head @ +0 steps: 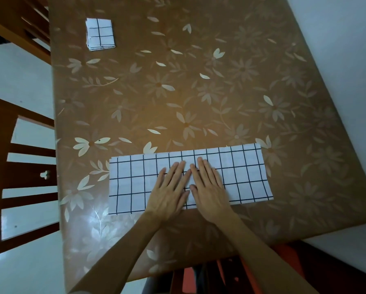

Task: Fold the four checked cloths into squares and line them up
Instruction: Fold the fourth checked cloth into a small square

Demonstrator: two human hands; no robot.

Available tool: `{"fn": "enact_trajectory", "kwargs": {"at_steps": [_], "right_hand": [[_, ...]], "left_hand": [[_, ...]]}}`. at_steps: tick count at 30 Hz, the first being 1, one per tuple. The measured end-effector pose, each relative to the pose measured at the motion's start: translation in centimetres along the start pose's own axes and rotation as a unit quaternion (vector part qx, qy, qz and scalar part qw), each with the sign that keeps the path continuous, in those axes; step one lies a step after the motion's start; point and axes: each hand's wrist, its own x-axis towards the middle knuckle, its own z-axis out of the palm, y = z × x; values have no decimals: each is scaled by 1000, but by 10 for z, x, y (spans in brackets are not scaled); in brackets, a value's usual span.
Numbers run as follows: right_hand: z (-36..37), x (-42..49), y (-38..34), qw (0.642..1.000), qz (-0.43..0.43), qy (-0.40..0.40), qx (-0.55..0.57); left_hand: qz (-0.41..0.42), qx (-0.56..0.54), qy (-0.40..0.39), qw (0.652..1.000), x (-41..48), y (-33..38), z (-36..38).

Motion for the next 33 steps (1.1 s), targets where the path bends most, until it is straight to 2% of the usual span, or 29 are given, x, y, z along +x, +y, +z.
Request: {"fn": "enact_trajectory", "kwargs": {"at_steps": [8,15,22,26,29,31,33], "right_hand": [[1,-5,-1,999,38,0,4],[1,-7,2,999,48,7,15],[-7,-27,68,994,105,23,21],[-12,-34,86,993,111,18,31],[-19,-35,83,992,101,47,58],[-25,-40,86,980,144,97,102],[-32,-50,95,945,250,151,148]], "left_hand": [[7,-9,-35,999,3,-2,-7],[16,-14,-26,999,3,-6,-8],[-64,16,-24,997,-24,-38,-10],[-60,12,-27,998,-32,-43,-17],[-64,-10,0,998,-29,-25,-26],[-36,-19,22,999,-23,-2,-31],[9,-47,51,998,-16,25,-32]]}}
